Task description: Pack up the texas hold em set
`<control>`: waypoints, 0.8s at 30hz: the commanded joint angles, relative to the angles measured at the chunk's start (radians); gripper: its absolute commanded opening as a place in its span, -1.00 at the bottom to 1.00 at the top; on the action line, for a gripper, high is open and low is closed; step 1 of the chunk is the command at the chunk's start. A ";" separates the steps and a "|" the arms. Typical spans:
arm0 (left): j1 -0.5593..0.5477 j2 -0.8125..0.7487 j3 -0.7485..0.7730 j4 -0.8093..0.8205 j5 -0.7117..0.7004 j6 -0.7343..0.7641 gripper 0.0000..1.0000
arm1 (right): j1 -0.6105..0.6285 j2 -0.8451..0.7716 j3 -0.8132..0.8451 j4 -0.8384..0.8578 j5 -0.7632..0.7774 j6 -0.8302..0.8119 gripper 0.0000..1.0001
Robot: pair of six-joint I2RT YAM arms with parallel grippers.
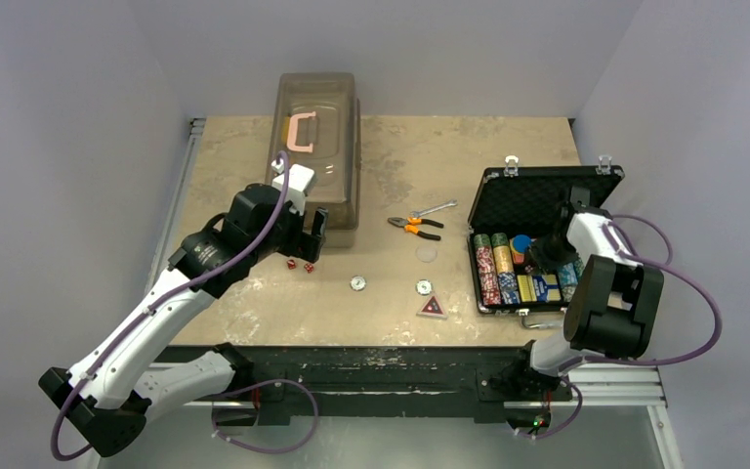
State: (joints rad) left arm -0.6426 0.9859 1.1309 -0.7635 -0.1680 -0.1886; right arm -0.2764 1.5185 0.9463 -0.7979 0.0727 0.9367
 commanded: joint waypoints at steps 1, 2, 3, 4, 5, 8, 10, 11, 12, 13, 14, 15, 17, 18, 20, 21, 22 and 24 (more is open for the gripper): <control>-0.007 -0.007 0.000 0.045 -0.040 0.024 0.75 | -0.010 -0.031 0.003 -0.003 0.043 0.091 -0.82; -0.006 -0.006 0.000 0.044 -0.038 0.024 0.75 | -0.013 -0.033 -0.005 0.008 0.036 0.108 -0.80; -0.006 -0.004 0.000 0.045 -0.038 0.024 0.75 | -0.013 -0.033 -0.012 0.020 0.030 0.117 -0.80; -0.006 -0.003 -0.001 0.045 -0.036 0.023 0.75 | -0.014 -0.030 -0.014 0.024 0.029 0.128 -0.79; -0.006 -0.003 -0.002 0.046 -0.036 0.023 0.75 | -0.015 -0.028 -0.019 0.027 0.028 0.138 -0.77; -0.006 0.002 -0.002 0.046 -0.037 0.023 0.75 | -0.018 -0.028 -0.048 0.053 0.003 0.171 -0.71; -0.006 0.003 -0.002 0.047 -0.035 0.023 0.75 | -0.020 -0.033 -0.070 0.071 -0.004 0.193 -0.67; -0.006 0.003 -0.002 0.048 -0.035 0.023 0.75 | -0.022 -0.037 -0.082 0.085 -0.008 0.198 -0.65; -0.007 0.003 -0.003 0.046 -0.036 0.023 0.75 | -0.024 -0.040 -0.093 0.095 -0.010 0.205 -0.63; -0.007 0.002 -0.003 0.047 -0.037 0.023 0.75 | -0.027 -0.043 -0.103 0.103 -0.010 0.211 -0.60; -0.007 0.003 -0.003 0.047 -0.039 0.022 0.75 | -0.033 -0.047 -0.115 0.110 -0.012 0.216 -0.58; -0.007 0.003 -0.003 0.047 -0.039 0.021 0.75 | -0.038 -0.051 -0.125 0.110 -0.014 0.221 -0.55; -0.006 0.002 -0.005 0.046 -0.040 0.021 0.75 | -0.042 -0.063 -0.134 0.102 0.001 0.232 -0.49; -0.006 0.003 -0.005 0.047 -0.041 0.021 0.75 | -0.043 -0.073 -0.143 0.102 0.013 0.238 -0.45; -0.006 0.003 -0.004 0.047 -0.039 0.021 0.75 | -0.044 -0.090 -0.158 0.114 0.034 0.247 -0.33; -0.007 0.004 -0.004 0.047 -0.038 0.020 0.75 | -0.046 -0.096 -0.167 0.116 0.044 0.252 -0.30; -0.006 0.004 -0.005 0.049 -0.035 0.020 0.75 | -0.049 -0.101 -0.174 0.125 0.046 0.253 -0.27; -0.007 0.006 -0.006 0.048 -0.033 0.020 0.75 | -0.051 -0.108 -0.178 0.118 0.053 0.252 -0.20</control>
State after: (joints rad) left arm -0.6441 0.9897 1.1305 -0.7631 -0.1917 -0.1864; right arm -0.3149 1.4246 0.8055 -0.6456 0.0559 1.1683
